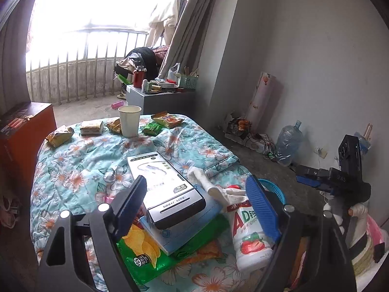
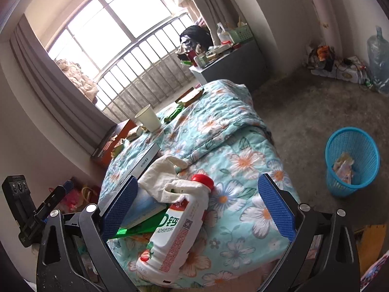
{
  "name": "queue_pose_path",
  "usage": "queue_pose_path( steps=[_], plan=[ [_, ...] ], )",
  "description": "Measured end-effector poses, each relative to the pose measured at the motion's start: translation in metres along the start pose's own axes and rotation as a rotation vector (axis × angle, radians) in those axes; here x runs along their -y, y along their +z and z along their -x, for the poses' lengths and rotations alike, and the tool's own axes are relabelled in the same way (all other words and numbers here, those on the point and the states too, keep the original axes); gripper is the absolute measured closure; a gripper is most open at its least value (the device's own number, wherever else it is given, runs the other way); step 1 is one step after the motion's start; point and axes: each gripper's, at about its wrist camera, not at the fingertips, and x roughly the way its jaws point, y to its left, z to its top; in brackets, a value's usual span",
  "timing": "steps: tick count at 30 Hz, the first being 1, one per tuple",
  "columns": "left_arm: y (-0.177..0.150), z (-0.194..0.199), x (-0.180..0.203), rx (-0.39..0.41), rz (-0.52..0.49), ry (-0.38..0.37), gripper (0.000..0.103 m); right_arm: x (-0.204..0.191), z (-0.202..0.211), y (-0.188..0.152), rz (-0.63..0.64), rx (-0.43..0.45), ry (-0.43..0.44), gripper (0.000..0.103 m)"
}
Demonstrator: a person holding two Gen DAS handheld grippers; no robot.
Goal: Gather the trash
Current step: 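Bring both tools back to the bed pile, then close the right tool around the white AD milk bottle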
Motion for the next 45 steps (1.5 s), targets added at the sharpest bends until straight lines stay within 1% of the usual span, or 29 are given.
queue_pose_path(
  steps=[3, 7, 8, 10, 16, 19, 21, 22, 27, 28, 30, 35, 42, 45],
  plan=[
    [-0.005, 0.001, -0.002, -0.001, 0.017, -0.046, 0.022, -0.006, -0.007, -0.012, -0.028, -0.061, 0.054, 0.008],
    [-0.01, 0.0, -0.001, 0.0, 0.034, -0.09, 0.023, -0.008, -0.021, -0.027, -0.081, -0.143, 0.097, 0.009],
    [-0.011, -0.001, -0.001, 0.001, 0.036, -0.099, 0.026, -0.009, -0.025, -0.031, -0.096, -0.163, 0.1, 0.009],
    [-0.015, -0.001, 0.001, 0.001, 0.031, -0.111, 0.029, -0.01, -0.033, -0.038, -0.119, -0.199, 0.104, 0.011],
    [-0.024, -0.004, 0.004, -0.006, 0.024, -0.137, 0.041, -0.013, -0.052, -0.047, -0.181, -0.281, 0.123, 0.021],
    [-0.028, -0.007, 0.004, -0.015, 0.038, -0.16, 0.049, -0.014, -0.06, -0.05, -0.203, -0.317, 0.128, 0.026],
    [-0.031, -0.009, 0.003, -0.02, 0.038, -0.173, 0.056, -0.014, -0.066, -0.052, -0.215, -0.337, 0.129, 0.028],
    [-0.032, -0.01, 0.004, -0.023, 0.033, -0.177, 0.057, -0.015, -0.068, -0.053, -0.219, -0.345, 0.131, 0.029],
    [-0.034, -0.016, 0.006, -0.036, 0.016, -0.196, 0.067, -0.013, -0.078, -0.058, -0.241, -0.378, 0.125, 0.035],
    [-0.034, -0.017, 0.007, -0.036, 0.014, -0.199, 0.067, -0.013, -0.079, -0.058, -0.244, -0.382, 0.121, 0.038],
    [-0.034, -0.019, 0.009, -0.035, 0.006, -0.205, 0.069, -0.011, -0.08, -0.06, -0.255, -0.388, 0.122, 0.041],
    [-0.036, -0.025, 0.017, -0.044, -0.029, -0.203, 0.071, -0.004, -0.076, -0.061, -0.268, -0.383, 0.15, 0.042],
    [-0.036, -0.039, 0.025, -0.075, -0.035, -0.206, 0.071, 0.006, -0.064, -0.052, -0.223, -0.365, 0.144, 0.042],
    [-0.035, -0.044, 0.031, -0.079, -0.058, -0.194, 0.071, 0.01, -0.058, -0.053, -0.223, -0.353, 0.147, 0.043]
  ],
)
